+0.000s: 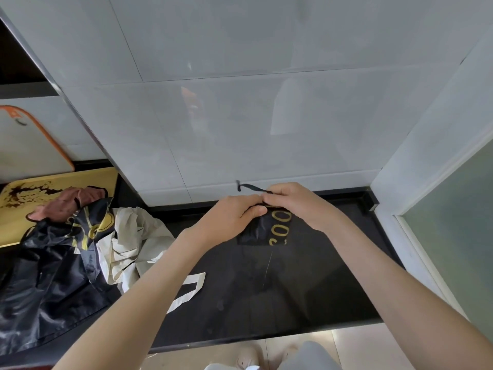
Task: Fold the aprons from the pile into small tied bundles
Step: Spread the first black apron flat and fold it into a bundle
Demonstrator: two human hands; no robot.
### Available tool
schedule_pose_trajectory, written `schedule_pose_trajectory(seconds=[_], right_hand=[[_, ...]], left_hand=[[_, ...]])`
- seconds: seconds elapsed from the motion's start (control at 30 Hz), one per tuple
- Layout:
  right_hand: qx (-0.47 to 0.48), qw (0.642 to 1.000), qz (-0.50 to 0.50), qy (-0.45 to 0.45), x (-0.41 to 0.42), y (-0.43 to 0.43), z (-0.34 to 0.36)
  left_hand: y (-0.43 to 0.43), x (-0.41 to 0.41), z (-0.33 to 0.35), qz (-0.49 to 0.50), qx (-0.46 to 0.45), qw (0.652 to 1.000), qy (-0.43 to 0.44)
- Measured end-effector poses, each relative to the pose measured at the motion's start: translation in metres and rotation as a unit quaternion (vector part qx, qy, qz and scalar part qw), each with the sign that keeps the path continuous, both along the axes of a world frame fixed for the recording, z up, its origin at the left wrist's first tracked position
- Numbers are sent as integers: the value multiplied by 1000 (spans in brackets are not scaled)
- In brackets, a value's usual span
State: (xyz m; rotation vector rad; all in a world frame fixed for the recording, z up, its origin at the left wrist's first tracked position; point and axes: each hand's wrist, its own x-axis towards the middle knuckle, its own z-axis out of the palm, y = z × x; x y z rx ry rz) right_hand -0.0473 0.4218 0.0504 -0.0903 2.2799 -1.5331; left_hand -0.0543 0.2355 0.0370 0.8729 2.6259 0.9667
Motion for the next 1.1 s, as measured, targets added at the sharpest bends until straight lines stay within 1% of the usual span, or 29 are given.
schedule_pose_trajectory(seconds=[0.13,0.17,0.23,0.3,0.37,0.43,0.53,0.67,0.7,0.83,0.9,1.0,1.03,1.1], right_hand=[[57,998,35,19,-2,4,7],[83,995,49,15,-2,3,8],[137,986,91,-16,-1,1,9],[161,978,126,-43,-2,4,9],[139,980,130,-56,-4,11,10],[104,987,104,-68,-5,20,10],[115,990,61,-46,-4,16,7],[118,992,32,-14,1,0,-6],[105,994,19,-7,2,-1,-8],[-10,999,-51,10,4,-5,-2],[-33,998,-51,15,4,-5,3],[-58,998,-21,12,5,-7,9],[-58,998,-13,12,5,-8,10],[-26,999,4,28,6,-11,13]], left_hand=[[3,5,-5,-16,-25,1000,2],[5,7,-7,-20,-29,999,0],[8,12,-12,-19,-40,999,-5],[13,17,-13,-23,-52,998,-12],[17,19,-15,-36,-70,997,-17],[18,18,-15,-38,-79,996,-29],[21,15,-13,-44,-72,996,-40],[31,15,-10,-64,-72,995,-40],[33,16,-9,-64,-69,995,-41],[36,16,-12,-49,-62,996,-28],[38,15,-15,-35,-56,997,-33],[37,15,-20,-6,-38,998,-59],[36,16,-23,7,-32,997,-67],[35,16,-28,54,-10,995,-78]])
